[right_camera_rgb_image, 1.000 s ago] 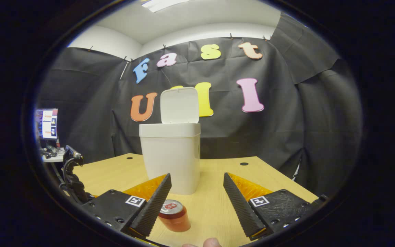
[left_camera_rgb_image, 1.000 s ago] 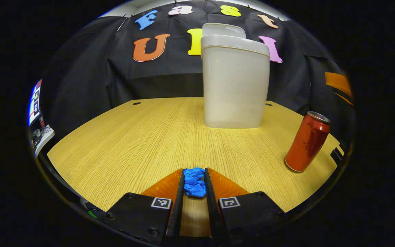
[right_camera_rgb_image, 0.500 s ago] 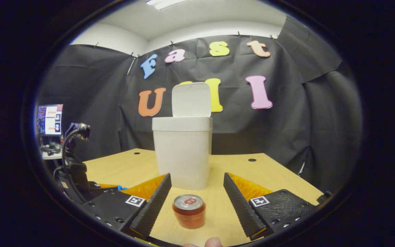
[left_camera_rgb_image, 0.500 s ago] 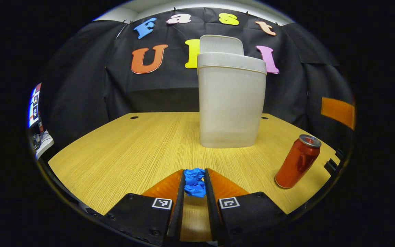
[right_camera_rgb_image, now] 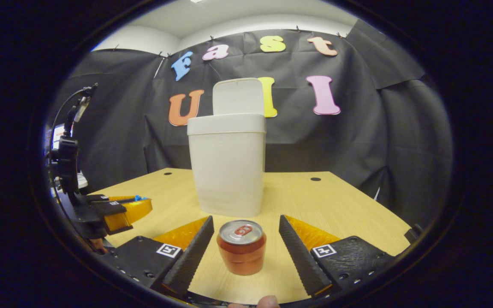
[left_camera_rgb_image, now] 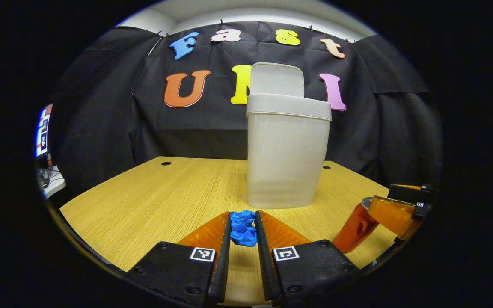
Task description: Press the lid of the desktop garbage bin to open it, pick up the crumpled paper on the desktop and throw it into the bin, then pick up the pop can on the desktop and drop it into the bin, and finally close the garbage bin lid.
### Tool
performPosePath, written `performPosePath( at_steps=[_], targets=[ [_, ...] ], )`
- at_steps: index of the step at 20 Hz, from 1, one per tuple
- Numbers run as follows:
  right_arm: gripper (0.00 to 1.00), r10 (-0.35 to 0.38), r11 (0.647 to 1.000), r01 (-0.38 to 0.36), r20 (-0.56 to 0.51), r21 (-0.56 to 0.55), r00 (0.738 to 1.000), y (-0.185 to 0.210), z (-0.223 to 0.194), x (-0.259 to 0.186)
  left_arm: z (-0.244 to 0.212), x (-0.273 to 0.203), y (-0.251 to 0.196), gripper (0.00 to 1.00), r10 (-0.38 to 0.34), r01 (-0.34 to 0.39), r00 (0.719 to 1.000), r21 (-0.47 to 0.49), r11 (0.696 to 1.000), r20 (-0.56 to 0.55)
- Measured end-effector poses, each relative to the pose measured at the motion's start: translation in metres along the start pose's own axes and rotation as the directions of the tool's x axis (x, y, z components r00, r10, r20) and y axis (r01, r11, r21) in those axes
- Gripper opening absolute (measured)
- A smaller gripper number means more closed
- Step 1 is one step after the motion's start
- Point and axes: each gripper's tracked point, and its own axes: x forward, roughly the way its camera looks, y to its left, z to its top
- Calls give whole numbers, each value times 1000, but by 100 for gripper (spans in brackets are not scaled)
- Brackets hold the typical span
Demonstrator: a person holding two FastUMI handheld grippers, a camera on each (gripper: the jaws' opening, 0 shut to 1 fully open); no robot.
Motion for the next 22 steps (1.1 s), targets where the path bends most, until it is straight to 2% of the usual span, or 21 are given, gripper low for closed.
performPosePath(
  at_steps=[7, 11, 13, 14, 15, 19, 20, 21, 22],
  targets=[
    [95, 14, 999, -11, -91, 32, 996, 3, -39, 10, 9, 1, 9, 35, 13, -13, 1000, 3, 1000, 18],
    [95, 24, 997, -12, -178, 71, 984, 4, -68, 13, 17, 2, 11, 35, 13, -13, 999, -13, 1000, 32],
    [96, 30, 997, -15, -205, 75, 978, 5, -74, 16, 20, 3, 10, 35, 6, -5, 999, -18, 1000, 36],
    [96, 29, 998, -15, -213, 69, 977, 5, -75, 18, 22, 3, 9, 39, -2, 3, 999, -22, 1000, 36],
    [96, 28, 998, -14, -221, 64, 975, 4, -78, 19, 25, 2, 8, 35, -6, 7, 999, -23, 1000, 40],
    [96, 29, 998, -12, -253, 69, 967, 4, -89, 22, 40, 2, 9, 35, -9, 10, 997, -13, 1000, 71],
    [94, 29, 998, -12, -260, 68, 965, 4, -91, 21, 43, 2, 7, 35, -12, 13, 997, -15, 1000, 75],
    [96, 27, 998, -9, -262, 66, 965, 4, -93, 19, 46, 2, 5, 35, -21, 23, 997, -19, 1000, 75],
    [93, 26, 998, -9, -263, 66, 964, 3, -93, 18, 51, 2, 3, 35, -30, 32, 996, -21, 999, 80]
  ],
)
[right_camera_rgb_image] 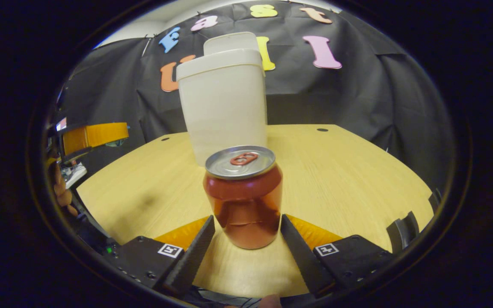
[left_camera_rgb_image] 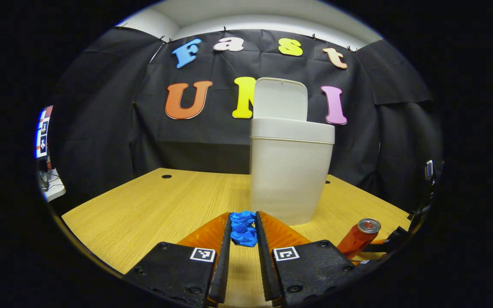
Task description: Press the lid of the desktop garbage bin to open it, pick up the crumpled paper on the desktop and throw it into the bin, then pick up the pop can on the desktop and drop it into the bin, and finally close the garbage bin lid.
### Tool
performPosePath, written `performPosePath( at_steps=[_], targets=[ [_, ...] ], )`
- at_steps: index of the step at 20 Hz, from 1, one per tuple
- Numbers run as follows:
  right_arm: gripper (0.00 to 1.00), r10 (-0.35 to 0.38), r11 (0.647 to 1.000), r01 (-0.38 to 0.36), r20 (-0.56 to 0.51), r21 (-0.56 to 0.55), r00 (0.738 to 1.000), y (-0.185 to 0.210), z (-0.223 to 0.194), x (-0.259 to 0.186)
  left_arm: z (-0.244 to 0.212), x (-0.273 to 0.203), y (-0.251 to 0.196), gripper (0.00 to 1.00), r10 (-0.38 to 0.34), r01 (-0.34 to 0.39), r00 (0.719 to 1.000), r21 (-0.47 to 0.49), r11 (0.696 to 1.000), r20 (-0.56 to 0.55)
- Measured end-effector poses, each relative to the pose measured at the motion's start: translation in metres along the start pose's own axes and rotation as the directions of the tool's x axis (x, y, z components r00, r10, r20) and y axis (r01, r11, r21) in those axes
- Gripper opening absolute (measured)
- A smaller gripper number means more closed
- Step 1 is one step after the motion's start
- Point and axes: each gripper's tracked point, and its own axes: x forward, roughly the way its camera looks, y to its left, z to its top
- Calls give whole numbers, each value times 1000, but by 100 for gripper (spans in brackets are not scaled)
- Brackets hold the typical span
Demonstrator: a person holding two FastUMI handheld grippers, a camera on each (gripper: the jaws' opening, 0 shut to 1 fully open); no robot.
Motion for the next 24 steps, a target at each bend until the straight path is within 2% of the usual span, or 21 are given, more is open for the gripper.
performPosePath(
  at_steps=[3, 5, 10, 14, 18, 19, 20, 24],
  targets=[
    [95, 3, 1000, -3, -15, 12, 1000, -1, -4, 5, 17, 2, -3, 35, -3, 3, 999, 11, 1000, 33],
    [87, 2, 1000, -2, -13, 19, 1000, -3, -3, 5, 26, 4, -7, 35, -11, 10, 999, 18, 1000, 51],
    [83, 16, 999, -15, -15, 31, 1000, -2, 0, 3, 44, 11, -21, 35, -41, 39, 996, 34, 999, 74],
    [82, 31, 999, -31, 38, 19, 999, 0, 20, -4, 69, 22, -33, 35, -79, 76, 992, 35, 996, 97],
    [82, 42, 999, -44, 82, 20, 996, -4, 36, -10, 114, 36, -42, 35, -102, 93, 983, 62, 994, 155],
    [82, 41, 999, -43, 87, 22, 995, -6, 37, -11, 123, 41, -44, 39, -106, 97, 981, 63, 993, 161],
    [82, 35, 999, -37, 84, 28, 996, -10, 38, -12, 133, 44, -47, 35, -114, 103, 978, 69, 992, 174],
    [82, 27, 999, -31, 121, 35, 992, -17, 54, -26, 163, 63, -59, 35, -141, 116, 967, 127, 985, 211]
  ],
)
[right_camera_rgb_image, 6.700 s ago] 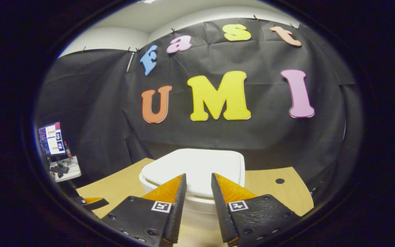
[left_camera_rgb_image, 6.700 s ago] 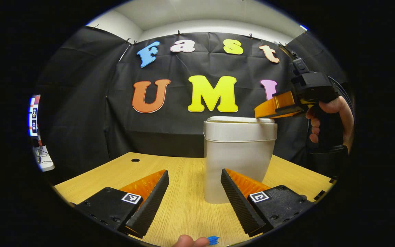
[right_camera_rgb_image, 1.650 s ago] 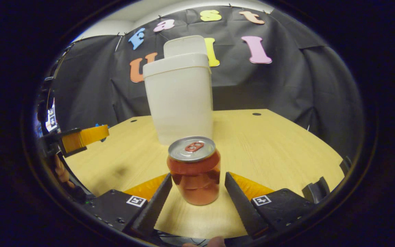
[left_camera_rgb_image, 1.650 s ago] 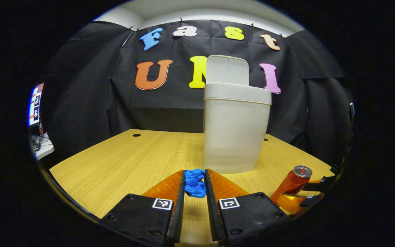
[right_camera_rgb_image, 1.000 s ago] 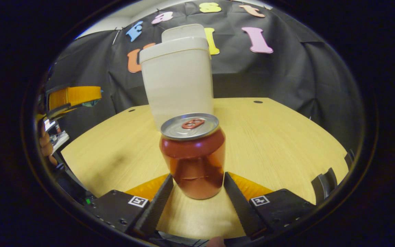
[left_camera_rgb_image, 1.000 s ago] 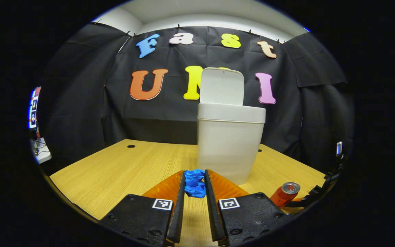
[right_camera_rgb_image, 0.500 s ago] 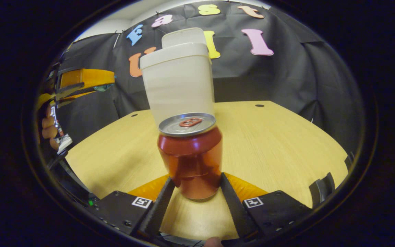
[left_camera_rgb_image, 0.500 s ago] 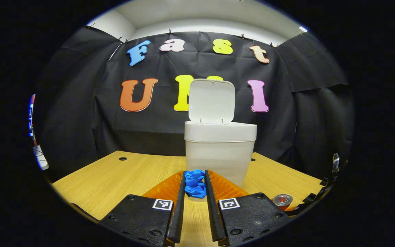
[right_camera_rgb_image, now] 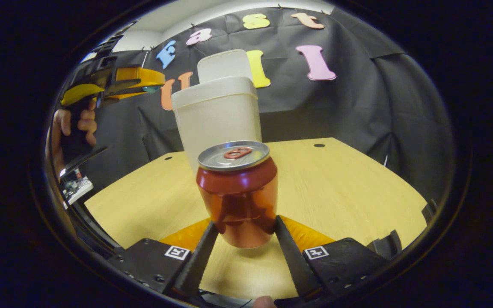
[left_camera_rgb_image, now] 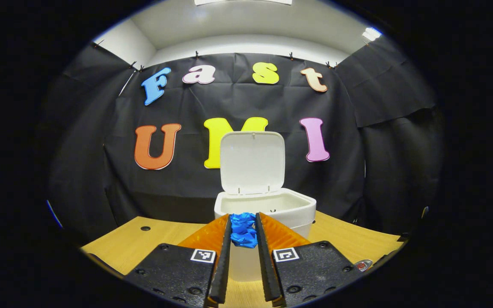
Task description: Press the lid of the desktop garbage bin to open it, pick up the crumpled paper on the desktop and throw it into the bin, then pick up the pop can on the desktop and drop it into the bin, and finally close the garbage bin lid.
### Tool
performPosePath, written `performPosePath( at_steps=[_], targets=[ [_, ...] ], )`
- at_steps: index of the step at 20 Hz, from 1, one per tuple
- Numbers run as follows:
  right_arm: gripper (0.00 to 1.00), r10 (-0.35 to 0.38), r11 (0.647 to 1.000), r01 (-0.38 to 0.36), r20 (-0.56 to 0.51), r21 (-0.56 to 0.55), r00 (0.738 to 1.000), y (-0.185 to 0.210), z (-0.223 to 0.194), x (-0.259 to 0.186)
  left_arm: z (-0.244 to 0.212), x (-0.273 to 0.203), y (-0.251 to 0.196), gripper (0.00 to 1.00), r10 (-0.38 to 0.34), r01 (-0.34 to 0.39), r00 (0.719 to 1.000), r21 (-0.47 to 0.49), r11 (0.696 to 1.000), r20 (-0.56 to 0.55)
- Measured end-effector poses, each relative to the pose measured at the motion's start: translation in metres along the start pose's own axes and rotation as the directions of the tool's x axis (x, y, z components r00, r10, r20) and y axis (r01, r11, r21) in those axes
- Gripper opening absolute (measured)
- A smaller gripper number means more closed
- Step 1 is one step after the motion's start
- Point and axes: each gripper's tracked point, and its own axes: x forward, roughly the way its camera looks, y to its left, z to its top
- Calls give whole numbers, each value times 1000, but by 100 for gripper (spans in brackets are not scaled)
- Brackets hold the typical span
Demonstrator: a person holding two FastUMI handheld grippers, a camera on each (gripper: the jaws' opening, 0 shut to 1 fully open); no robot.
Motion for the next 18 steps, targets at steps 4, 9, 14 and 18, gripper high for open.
performPosePath(
  at_steps=[4, 9, 14, 18],
  targets=[
    [82, 1, 1000, -1, 37, 5, 999, -5, 15, 0, 11, 28, -7, 31, -26, 26, 1000, -30, 999, -2],
    [82, -10, 1000, 8, 66, 22, 998, -18, 27, 5, 7, 66, -7, 31, -26, 24, 999, -51, 998, -30],
    [81, -22, 999, 19, 61, 48, 998, -31, 30, 10, -4, 88, -11, 46, -19, 16, 998, -45, 999, -60],
    [81, -29, 998, 26, 68, 54, 997, -34, 34, 10, -8, 92, -10, 90, -3, 0, 998, -42, 999, -64]
  ],
)
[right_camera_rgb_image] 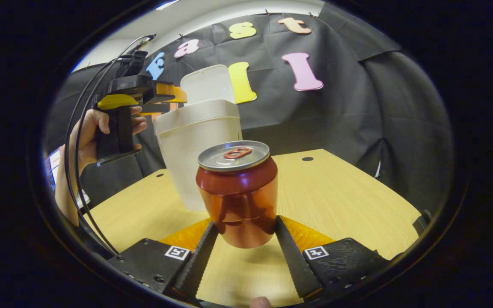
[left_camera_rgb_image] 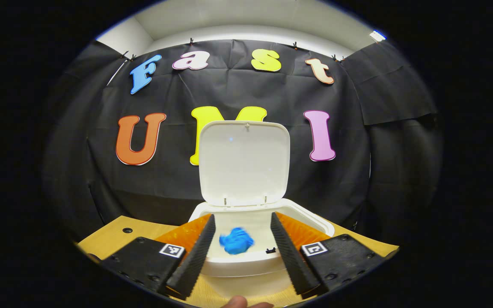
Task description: Press the lid of the desktop garbage bin to open it, pick up the crumpled paper on the desktop and throw it into the bin, then pick up the pop can on the desktop and drop it into the bin, and finally close the garbage bin lid.
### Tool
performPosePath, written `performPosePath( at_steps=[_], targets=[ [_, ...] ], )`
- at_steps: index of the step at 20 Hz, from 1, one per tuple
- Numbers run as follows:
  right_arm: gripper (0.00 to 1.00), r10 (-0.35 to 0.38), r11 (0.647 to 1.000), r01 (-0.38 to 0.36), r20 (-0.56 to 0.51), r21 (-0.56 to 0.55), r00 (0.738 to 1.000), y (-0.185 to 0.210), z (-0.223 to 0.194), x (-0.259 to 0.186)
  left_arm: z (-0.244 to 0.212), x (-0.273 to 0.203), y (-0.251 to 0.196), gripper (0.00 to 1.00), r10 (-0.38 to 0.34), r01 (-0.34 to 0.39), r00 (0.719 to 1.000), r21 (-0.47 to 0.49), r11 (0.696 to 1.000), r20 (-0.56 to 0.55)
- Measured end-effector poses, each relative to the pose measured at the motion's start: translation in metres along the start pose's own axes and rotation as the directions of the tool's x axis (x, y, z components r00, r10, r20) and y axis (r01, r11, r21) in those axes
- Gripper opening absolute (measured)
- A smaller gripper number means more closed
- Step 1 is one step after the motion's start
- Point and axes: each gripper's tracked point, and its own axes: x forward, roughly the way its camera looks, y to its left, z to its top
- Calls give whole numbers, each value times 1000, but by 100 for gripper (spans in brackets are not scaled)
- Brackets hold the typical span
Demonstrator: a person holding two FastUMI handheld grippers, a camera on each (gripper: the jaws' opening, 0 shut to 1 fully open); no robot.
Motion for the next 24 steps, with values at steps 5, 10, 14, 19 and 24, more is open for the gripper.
performPosePath(
  at_steps=[5, 10, 14, 19, 24],
  targets=[
    [81, -11, 1000, 11, 6, -24, 1000, 0, 3, -3, 6, -6, 3, 99, 14, -14, 1000, -13, 1000, 11],
    [81, -17, 997, 20, 36, -73, 999, 7, 21, -7, 5, -27, 10, 100, 16, -16, 1000, -30, 999, 14],
    [81, -1, 994, 10, 82, -105, 997, 18, 50, -14, -3, -55, 25, 100, 36, -35, 999, -31, 999, 13],
    [82, 66, 990, -52, 106, -129, 992, 47, 89, -14, -11, -96, 50, 100, 63, -62, 997, -18, 998, 32],
    [82, 141, 979, -114, 156, -170, 978, 80, 146, -9, -29, -131, 82, 100, 125, -125, 991, 2, 992, 38]
  ],
)
